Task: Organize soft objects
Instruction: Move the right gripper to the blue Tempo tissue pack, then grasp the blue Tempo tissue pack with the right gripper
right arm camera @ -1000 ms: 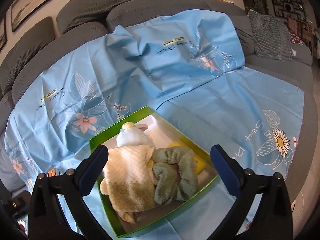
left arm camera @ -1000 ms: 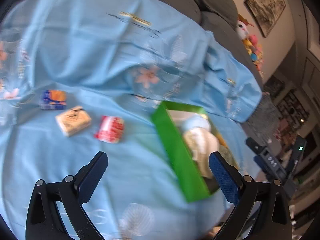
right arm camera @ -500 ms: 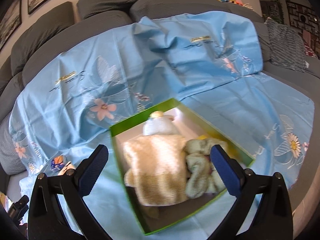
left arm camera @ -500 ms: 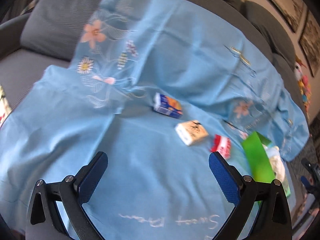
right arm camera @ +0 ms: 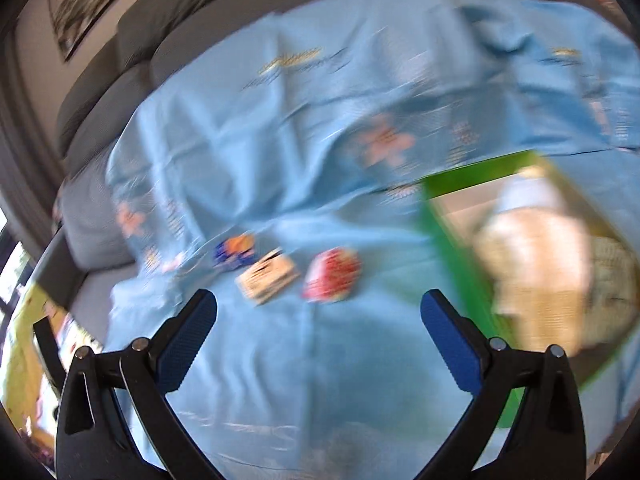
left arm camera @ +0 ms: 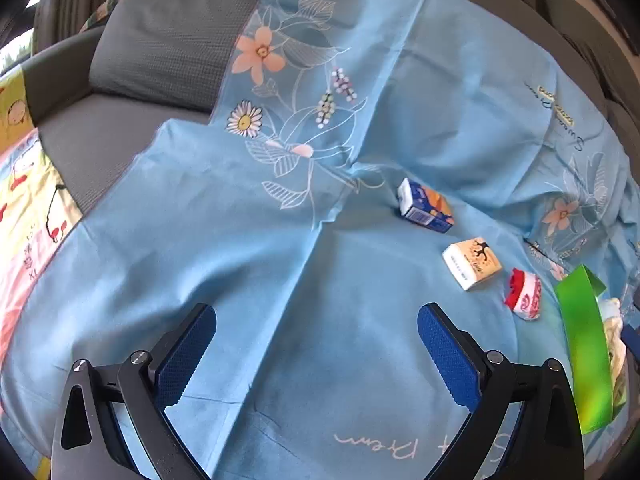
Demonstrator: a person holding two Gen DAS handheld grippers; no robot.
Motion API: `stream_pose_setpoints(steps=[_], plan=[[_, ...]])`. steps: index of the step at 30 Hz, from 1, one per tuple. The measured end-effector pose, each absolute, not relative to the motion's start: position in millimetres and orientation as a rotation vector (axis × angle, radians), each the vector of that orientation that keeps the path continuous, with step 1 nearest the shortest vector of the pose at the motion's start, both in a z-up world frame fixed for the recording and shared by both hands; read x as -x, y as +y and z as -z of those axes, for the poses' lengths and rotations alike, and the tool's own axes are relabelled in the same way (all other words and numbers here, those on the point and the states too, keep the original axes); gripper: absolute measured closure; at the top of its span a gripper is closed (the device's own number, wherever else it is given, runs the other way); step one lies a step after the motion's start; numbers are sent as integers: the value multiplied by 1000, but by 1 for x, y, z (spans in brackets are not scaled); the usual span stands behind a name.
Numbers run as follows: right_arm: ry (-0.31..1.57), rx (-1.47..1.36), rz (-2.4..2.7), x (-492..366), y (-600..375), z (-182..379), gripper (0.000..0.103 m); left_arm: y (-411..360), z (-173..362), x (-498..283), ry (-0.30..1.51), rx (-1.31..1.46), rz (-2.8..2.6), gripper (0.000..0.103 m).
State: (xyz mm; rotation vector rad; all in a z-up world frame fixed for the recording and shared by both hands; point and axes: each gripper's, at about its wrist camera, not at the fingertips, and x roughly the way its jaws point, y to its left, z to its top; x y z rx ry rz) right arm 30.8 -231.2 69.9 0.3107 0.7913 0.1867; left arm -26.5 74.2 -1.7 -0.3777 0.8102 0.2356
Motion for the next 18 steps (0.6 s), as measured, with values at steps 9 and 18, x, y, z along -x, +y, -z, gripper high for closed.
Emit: stream_pose_setpoints(steps=[9,18], plan=[[1007,-214,-398,-148,-106,-9,1,102,13,25,889,476,-250,2],[1077,-148,-342,-241,-47,24,5,119,19,16,917,564,-238,2]])
